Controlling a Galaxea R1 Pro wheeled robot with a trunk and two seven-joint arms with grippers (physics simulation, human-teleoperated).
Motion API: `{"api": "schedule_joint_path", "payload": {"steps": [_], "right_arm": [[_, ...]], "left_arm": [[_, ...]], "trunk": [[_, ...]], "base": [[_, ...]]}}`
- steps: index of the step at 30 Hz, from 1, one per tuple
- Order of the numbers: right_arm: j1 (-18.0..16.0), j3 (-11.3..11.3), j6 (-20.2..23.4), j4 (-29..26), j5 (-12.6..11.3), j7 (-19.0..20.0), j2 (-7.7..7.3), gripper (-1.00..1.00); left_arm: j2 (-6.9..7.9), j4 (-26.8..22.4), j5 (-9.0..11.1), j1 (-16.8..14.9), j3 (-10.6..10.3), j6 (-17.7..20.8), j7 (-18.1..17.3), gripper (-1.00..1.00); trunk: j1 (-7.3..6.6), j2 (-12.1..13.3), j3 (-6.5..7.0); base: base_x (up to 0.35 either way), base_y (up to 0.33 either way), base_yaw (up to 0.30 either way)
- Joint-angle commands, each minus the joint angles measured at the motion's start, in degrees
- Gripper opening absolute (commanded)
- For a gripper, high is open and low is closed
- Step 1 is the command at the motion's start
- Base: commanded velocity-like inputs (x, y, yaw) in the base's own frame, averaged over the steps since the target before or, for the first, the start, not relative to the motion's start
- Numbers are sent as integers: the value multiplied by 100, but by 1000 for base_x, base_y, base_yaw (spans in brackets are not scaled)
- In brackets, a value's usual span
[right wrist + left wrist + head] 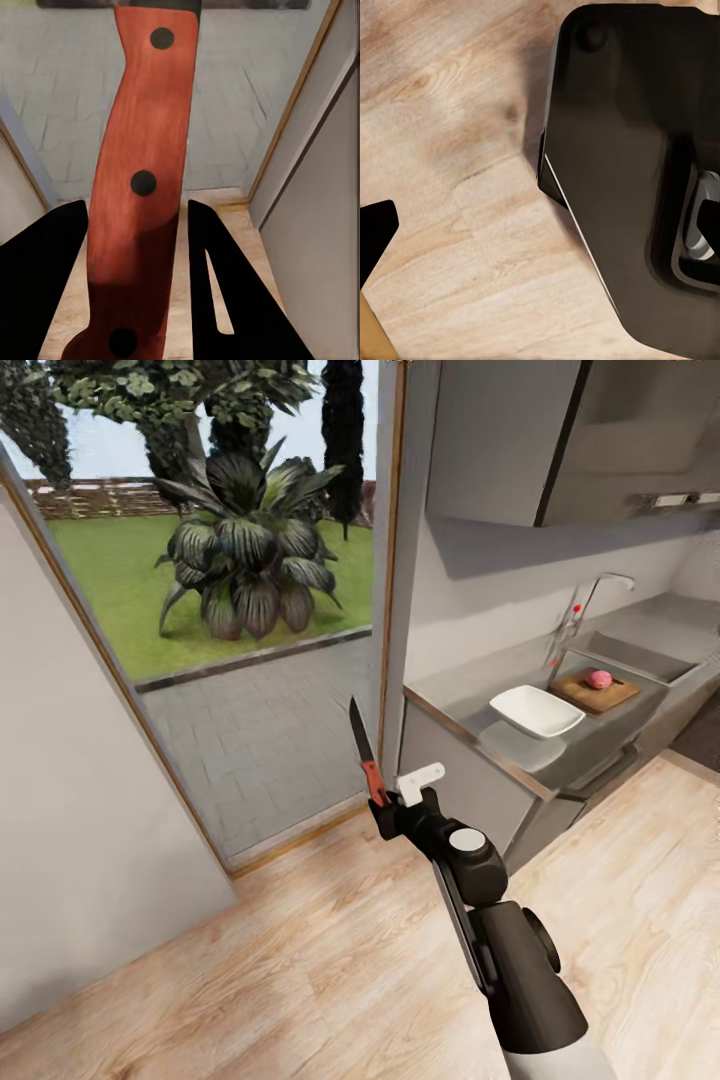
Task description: In the kitchen, take the Vidalia onion out of the sink, dice it on the chopping board with the paring knife, put the diced onion into the bowl on the countertop, then place both the paring knife and the chopping board into the sink.
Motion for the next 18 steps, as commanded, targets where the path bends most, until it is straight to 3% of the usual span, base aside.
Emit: {"api": "schedule_joint_path", "payload": {"steps": [1,5,18], "right_arm": [[-3,-1,25,-7,61,43,2,-100],[1,-1,25,-7,61,43,2,-100],[4,1,25,-7,61,43,2,-100]], "left_arm": [[0,-12,33,4,-9,-7,3,100],[0,-12,33,4,-9,-9,3,100],[0,-12,33,4,-9,-7,3,100]], "trunk": [[1,-12,-10],[1,-12,-6],[1,-12,18]], "base": [[-259,-218,0],[-260,-221,103],[-260,-223,233]]}}
